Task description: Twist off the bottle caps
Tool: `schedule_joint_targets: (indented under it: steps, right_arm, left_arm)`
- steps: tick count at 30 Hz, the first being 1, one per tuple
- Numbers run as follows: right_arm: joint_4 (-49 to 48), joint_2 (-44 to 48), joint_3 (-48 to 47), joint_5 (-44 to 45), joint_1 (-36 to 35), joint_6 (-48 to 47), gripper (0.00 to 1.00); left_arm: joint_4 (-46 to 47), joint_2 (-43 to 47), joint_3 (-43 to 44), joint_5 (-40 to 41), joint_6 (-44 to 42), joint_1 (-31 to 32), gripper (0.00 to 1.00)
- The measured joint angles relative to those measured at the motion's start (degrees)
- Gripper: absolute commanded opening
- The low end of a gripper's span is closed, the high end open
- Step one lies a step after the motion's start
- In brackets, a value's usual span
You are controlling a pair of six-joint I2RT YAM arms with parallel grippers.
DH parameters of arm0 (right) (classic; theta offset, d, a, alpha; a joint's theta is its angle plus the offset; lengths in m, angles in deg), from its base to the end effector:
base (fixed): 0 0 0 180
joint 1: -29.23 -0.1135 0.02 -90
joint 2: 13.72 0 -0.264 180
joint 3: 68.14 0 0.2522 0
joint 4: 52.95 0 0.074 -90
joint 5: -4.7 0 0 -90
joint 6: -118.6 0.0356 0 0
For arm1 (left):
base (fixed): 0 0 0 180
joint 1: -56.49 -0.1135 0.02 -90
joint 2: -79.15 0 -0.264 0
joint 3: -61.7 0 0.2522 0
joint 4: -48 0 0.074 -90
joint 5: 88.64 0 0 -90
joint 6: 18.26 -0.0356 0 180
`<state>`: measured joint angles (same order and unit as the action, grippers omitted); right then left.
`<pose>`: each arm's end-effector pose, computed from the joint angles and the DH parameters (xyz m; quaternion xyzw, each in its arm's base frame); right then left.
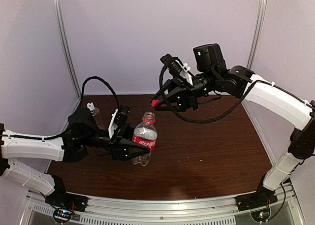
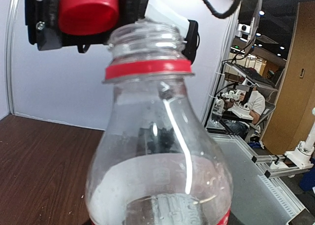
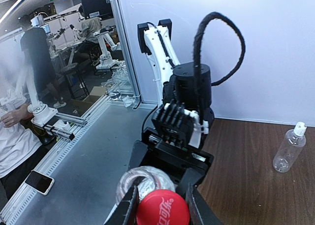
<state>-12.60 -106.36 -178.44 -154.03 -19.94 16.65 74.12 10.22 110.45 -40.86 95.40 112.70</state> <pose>0.2055 0.2885 0.4202 -0.6187 0.4326 0.5913 0.2836 0.1256 -0.2307 0.2832 0.4318 0.5246 -0.6297 0.3765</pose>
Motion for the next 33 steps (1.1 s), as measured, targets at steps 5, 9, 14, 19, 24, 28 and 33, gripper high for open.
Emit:
schedule_joint_targets:
  steps: [5, 9, 14, 19, 24, 28, 33]
  right_arm:
    - [0.74, 1.03, -0.94, 0.57, 1.75, -1.55, 0.28]
    - [0.83, 1.11, -0.94, 3.82, 1.70, -1.09, 0.28]
    - [-2.91, 3.48, 3.30, 12.83, 2.99, 3.69, 0.30]
    - [-7.26, 7.89, 12.57, 25.66, 5.40, 9.73, 0.31]
    - [-10.64, 8.90, 21.73, 40.26, 5.88, 13.90, 0.31]
    - [-13.92, 7.17, 29.03, 49.13, 6.43, 16.68, 0.31]
    - [-17.97, 0.90, 33.20, 54.55, 9.16, 20.02, 0.31]
  left_arm:
    - [1.22, -0.11, 0.04, -1.68, 0.13, 0.09, 0.36]
    - [1.22, -0.24, 0.04, -1.53, 0.11, 0.11, 0.36]
    - [-2.60, 1.60, 0.04, 2.69, -2.36, 0.09, 0.36]
    - [-11.96, 8.33, 0.09, 15.80, -6.71, 0.13, 0.36]
    - [-17.68, 12.31, -0.04, 29.07, -9.16, 0.13, 0.36]
    - [-19.21, 12.81, -0.90, 34.75, -9.92, 0.13, 0.36]
    - [-21.16, 12.81, -1.36, 37.46, -10.14, 0.13, 0.36]
